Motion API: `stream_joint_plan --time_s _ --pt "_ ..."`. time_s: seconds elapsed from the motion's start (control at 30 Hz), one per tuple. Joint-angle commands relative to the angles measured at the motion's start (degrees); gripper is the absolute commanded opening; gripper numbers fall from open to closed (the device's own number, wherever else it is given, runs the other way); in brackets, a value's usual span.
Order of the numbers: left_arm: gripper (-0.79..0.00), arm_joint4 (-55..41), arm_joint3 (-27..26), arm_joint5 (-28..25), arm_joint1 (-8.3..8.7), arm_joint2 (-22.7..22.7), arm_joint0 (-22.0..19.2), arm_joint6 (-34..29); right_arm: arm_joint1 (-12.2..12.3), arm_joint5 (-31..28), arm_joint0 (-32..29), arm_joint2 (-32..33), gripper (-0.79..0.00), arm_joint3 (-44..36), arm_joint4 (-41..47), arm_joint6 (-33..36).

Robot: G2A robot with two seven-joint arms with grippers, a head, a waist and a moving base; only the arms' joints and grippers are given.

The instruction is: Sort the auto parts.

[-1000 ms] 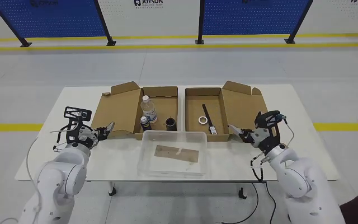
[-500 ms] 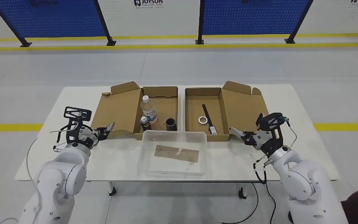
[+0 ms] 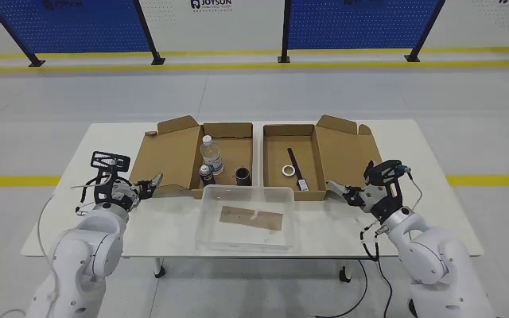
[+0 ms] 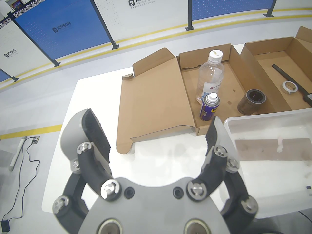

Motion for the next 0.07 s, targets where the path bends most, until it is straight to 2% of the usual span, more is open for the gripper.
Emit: stream_joint_plan --time_s 0.0,0.03 --pt "0.000 0.0 0.0 0.0 0.00 0.0 0.0 0.0 0.0 0.0 0.0 0.0 0.000 0.0 0.0 0.0" --pt "0.000 0.0 0.0 0.0 0.00 0.0 0.0 0.0 0.0 0.0 0.0 0.0 0.000 0.0 0.0 0.0"
